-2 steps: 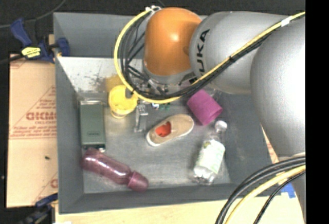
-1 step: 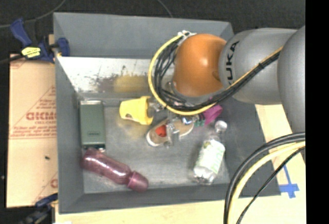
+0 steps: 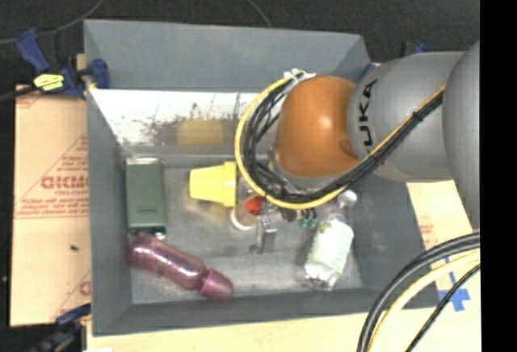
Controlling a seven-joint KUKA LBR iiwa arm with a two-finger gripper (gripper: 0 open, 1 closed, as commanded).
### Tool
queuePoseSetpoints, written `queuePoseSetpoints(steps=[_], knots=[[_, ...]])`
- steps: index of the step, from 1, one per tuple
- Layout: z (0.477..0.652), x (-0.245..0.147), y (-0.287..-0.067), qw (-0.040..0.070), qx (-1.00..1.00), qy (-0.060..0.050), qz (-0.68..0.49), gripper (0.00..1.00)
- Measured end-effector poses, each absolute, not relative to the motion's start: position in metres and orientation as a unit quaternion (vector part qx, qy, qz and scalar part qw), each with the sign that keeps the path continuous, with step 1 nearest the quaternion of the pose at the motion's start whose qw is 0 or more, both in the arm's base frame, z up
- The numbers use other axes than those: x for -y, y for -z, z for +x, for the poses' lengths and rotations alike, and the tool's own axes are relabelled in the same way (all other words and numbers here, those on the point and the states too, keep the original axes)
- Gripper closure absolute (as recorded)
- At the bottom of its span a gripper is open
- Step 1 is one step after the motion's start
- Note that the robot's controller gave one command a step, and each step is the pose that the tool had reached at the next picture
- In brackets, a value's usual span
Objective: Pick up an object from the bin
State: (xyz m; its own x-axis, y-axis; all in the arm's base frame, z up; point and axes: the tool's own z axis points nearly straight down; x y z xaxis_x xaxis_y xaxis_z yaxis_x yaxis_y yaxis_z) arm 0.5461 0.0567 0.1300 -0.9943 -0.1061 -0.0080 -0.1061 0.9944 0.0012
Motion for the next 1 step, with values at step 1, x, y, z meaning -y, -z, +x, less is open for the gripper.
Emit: queuePoseSetpoints(steps=[1], knots=[[0.603, -0.0246, -0.0858, 0.003, -0.995, 0.001, -0.101, 0.0]])
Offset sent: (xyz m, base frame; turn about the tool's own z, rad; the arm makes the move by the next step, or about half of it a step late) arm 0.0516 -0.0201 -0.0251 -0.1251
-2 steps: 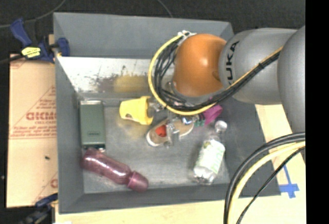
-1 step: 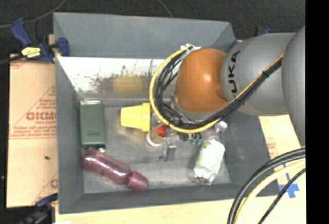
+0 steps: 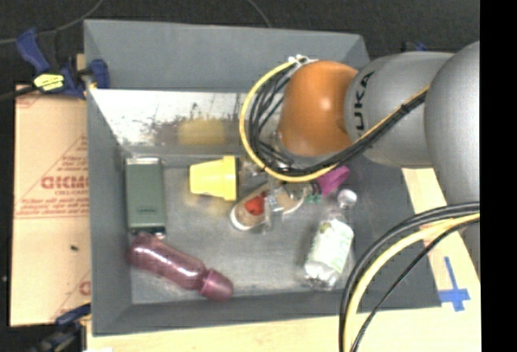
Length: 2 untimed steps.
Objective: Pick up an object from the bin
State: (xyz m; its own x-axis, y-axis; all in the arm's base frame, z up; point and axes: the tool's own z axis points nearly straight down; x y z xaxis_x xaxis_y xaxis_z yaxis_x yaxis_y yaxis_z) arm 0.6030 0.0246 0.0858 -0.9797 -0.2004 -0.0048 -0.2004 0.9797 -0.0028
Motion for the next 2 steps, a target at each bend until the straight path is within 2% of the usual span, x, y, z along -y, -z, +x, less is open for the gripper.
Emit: queuePoseSetpoints(steps=[1, 2], knots=[[0.5988, -0.0352, -0.1055, 0.006, -0.994, -0.001, -0.112, 1.0], [0.5988, -0.0353, -0.1055, 0.006, -0.994, -0.001, -0.112, 1.0]])
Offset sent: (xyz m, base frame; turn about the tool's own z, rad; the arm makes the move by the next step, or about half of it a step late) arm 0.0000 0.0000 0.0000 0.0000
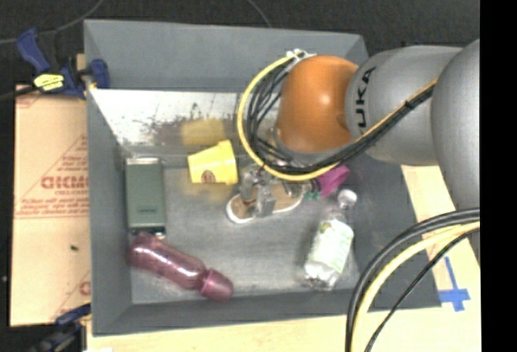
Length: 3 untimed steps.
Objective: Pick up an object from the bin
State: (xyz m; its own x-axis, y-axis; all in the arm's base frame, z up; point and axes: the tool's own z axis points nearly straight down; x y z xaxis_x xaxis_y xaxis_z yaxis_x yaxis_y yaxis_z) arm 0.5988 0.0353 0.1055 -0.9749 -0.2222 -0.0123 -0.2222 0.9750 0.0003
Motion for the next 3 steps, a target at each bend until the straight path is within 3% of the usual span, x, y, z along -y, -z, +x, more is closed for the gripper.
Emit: queuePoseSetpoints(steps=[1, 2, 3], knots=[[0.614, -0.046, -0.158, 0.01, -0.992, 0.0, -0.129, 1.0], [0.61, -0.048, -0.183, 0.009, -0.992, 0.0, -0.129, 1.0], [0.63, -0.043, -0.252, 0.015, -0.99, 0.001, -0.137, 1.0]])
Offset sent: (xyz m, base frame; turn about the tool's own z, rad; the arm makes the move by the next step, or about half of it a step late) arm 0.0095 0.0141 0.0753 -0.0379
